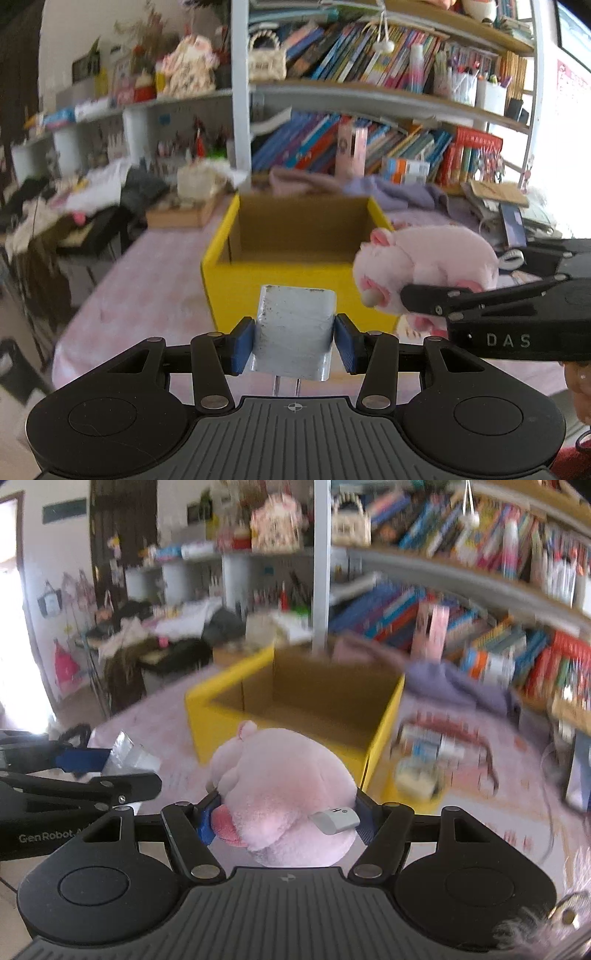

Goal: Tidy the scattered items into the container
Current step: 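Lift the charger with the left gripper while the right gripper carries the pig toward the yellow box, then open the left gripper over the box while the right gripper releases the pig inside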

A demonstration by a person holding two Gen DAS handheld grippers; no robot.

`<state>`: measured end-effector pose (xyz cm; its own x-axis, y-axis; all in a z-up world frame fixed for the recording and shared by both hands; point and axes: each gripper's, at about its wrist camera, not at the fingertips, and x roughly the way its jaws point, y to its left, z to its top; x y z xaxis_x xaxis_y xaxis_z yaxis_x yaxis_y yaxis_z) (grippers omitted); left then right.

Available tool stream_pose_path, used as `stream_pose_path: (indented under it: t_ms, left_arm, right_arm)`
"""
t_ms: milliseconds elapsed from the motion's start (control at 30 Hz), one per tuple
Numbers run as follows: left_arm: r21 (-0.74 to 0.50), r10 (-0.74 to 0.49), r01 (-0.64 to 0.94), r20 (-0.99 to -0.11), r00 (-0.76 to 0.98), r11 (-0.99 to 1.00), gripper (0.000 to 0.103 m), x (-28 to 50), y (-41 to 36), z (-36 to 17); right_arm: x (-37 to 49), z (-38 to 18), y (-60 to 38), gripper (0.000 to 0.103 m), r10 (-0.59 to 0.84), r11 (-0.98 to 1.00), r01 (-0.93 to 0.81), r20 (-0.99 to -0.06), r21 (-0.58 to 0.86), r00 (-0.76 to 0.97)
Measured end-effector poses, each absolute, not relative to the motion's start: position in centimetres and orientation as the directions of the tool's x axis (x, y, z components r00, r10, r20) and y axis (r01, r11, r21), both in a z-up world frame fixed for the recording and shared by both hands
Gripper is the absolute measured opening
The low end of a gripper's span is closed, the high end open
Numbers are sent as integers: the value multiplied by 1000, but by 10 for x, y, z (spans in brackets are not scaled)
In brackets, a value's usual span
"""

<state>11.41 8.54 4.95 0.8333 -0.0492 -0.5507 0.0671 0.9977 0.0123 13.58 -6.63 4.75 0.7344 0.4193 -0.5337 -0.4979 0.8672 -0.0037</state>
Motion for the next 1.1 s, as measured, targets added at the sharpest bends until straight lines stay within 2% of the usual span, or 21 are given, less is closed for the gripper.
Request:
stream_pose_path:
  t_ms: [200,333,533,833,1000,1100]
  left_arm:
    - [50,-38,74,-512,858,996,46,166,80,70]
    - [74,-23,70,-507,862,995,46,201,73,72]
    - [114,16,56,-547,837,992,46,254,67,61]
    - [129,23,87,-675,738,988,46,338,49,19]
    - [123,29,90,-732,681,988,41,360,48,-1]
    - [128,43,80,-747,663,988,40,370,50,-7]
  right_arm:
    - [189,68,-65,67,443,853,-518,-444,-57,779]
    - [231,71,-65,67,456,841,-538,-448,-66,769]
    - [296,58,-56,67,485,761,-633,-526,-139,699]
    - [364,9,-28,67,429,621,-724,-643,-301,635]
    - [385,-19,-26,67,384,580,-748,-703,-322,599]
    - [388,-28,-25,68,378,540,-762,-706,-358,599]
